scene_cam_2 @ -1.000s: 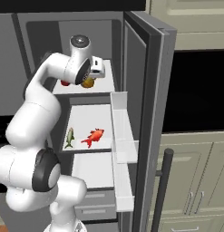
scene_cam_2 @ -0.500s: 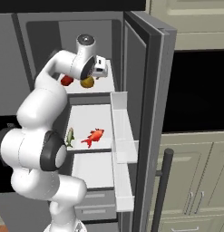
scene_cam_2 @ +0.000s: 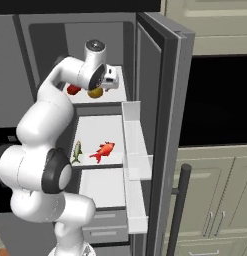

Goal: Gather the bell pepper and squash from the fridge and place them on a tray on the dining counter. Then gather the fishs from the fridge and place them on the other tray.

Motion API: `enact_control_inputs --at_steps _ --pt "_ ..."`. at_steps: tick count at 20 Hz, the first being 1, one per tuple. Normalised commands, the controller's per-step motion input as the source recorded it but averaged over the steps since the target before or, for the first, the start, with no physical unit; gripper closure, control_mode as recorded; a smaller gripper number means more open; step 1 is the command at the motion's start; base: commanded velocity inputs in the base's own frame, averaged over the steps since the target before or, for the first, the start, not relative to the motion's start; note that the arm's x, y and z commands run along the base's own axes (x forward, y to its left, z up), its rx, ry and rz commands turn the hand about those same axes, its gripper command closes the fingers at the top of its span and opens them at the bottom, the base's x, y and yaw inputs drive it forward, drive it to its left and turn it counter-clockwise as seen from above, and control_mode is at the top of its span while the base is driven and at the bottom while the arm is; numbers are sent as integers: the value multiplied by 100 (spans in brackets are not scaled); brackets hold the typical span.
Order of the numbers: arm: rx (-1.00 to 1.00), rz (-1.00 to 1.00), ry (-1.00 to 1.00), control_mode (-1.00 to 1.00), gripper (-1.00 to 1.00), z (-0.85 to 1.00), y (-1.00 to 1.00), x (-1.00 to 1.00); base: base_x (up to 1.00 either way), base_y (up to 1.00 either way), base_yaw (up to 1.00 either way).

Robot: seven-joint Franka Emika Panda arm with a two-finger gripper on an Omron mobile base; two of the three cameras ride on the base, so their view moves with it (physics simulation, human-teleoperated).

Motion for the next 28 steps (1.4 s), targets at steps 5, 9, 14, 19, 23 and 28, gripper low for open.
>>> enact_control_inputs --at_steps 5,9,14,19,23,28 --pt "0 0 0 -100 -100 -26 3 7 0 0 0" --pt "0 0 0 -100 100 -39 10 3 0 0 0" --pt "0 0 0 -100 100 -40 2 0 0 0 0" --pt "0 0 -8 -100 100 -17 0 -14 0 0 0" --pt "0 0 -36 -100 100 6 0 -31 0 0 0" --pt "0 0 -34 -100 100 11 0 -46 0 0 0"
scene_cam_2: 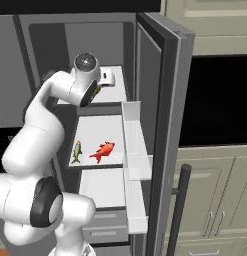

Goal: Gather the bell pepper and squash from the fridge and place them on a tray on the dining counter. Then gather the fishs from the fridge and place them on the other tray.

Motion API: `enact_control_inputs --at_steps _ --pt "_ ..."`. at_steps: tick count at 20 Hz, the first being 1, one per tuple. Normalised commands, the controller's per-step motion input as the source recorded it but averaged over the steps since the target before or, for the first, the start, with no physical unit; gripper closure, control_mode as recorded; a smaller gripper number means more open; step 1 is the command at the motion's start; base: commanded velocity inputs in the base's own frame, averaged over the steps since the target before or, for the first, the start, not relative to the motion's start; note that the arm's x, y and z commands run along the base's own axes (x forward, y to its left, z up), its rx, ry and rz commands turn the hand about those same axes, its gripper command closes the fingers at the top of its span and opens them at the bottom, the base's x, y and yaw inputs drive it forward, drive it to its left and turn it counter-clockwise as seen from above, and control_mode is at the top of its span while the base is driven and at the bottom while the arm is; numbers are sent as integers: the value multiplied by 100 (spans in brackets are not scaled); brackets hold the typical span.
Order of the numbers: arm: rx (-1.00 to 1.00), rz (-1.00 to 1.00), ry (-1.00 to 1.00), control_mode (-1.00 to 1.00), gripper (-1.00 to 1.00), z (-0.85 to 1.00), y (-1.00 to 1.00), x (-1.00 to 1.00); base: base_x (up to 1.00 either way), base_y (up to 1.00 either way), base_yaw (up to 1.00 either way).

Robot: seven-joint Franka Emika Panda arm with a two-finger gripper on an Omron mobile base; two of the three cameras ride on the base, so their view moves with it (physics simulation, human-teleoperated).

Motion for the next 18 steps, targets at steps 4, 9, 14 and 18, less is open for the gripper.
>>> enact_control_inputs --at_steps 4,9,14,18 --pt "0 0 -1 -100 100 53 0 -70 0 0 0" --pt "0 0 5 -100 100 74 0 -57 0 0 0" --pt "-3 -4 3 -100 100 24 0 -83 0 0 0" --pt "0 -7 -4 -100 100 0 -3 -100 0 0 0"
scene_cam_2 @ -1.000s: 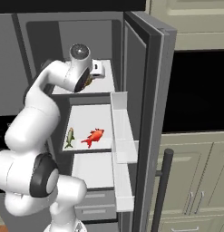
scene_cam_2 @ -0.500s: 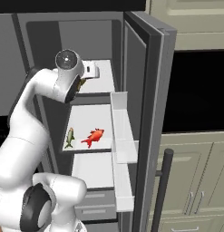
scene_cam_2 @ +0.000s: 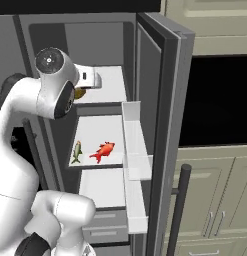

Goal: Gather the bell pepper and squash from the fridge and place them on a tray on the dining counter. Then gather the fishs from the fridge and place them on the other tray.

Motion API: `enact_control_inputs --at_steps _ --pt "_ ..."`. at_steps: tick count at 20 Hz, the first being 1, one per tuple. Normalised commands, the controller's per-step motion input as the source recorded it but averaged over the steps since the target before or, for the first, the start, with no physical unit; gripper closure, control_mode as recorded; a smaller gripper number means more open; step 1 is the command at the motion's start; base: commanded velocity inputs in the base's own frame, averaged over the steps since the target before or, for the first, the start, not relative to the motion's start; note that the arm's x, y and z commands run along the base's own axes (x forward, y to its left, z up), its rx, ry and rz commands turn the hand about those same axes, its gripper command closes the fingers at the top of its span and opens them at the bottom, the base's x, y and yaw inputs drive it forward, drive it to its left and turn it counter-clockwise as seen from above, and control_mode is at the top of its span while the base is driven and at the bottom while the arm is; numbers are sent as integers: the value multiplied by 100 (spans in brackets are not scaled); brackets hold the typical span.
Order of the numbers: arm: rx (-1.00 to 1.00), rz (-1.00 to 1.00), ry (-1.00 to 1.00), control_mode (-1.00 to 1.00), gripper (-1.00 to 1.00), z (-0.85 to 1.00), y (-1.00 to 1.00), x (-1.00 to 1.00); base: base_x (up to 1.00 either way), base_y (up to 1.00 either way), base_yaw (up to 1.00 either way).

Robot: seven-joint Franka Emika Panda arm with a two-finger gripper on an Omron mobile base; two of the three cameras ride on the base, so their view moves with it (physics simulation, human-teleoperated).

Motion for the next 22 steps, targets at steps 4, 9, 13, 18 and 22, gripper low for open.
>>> enact_control_inputs --at_steps 4,9,13,18,22 --pt "0 -9 -3 -100 100 -2 0 -100 0 0 0" --pt "1 -3 -12 -100 100 -2 0 -89 0 0 0" --pt "0 -1 -4 -100 100 12 0 -87 0 0 0" --pt "0 -3 4 100 100 19 0 -76 -20 0 0" --pt "0 0 0 100 100 0 0 0 -100 0 -2"
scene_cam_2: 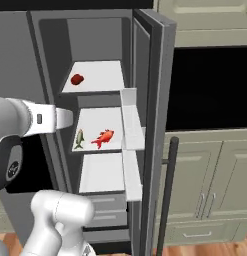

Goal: Gather the bell pepper and squash from the fridge and place them on a tray on the dining counter. Then gather the fishs from the fridge and place them on the other tray.

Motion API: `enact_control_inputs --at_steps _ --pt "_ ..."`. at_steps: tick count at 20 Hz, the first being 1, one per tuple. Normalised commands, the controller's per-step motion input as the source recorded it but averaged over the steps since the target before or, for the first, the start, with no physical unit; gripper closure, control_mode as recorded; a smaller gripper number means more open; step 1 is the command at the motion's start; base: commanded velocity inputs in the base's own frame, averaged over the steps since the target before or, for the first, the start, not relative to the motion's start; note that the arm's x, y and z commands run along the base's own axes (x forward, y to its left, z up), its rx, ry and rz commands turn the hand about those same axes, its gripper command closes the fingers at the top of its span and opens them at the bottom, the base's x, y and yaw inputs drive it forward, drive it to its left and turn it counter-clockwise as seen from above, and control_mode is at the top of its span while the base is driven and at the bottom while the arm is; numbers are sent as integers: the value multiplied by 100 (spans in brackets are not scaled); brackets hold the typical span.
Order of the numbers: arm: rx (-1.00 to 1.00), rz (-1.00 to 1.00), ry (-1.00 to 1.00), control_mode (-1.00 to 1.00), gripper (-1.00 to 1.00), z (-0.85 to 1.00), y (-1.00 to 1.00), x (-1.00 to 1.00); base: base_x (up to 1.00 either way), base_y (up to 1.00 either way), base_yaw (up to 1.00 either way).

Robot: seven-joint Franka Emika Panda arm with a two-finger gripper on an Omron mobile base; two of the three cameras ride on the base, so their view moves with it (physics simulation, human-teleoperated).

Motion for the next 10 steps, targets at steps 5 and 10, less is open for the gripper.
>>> enact_control_inputs --at_steps 5,10 --pt "0 0 0 100 100 0 0 0 -100 14 -2" --pt "0 0 0 100 100 0 0 0 -87 45 -13"
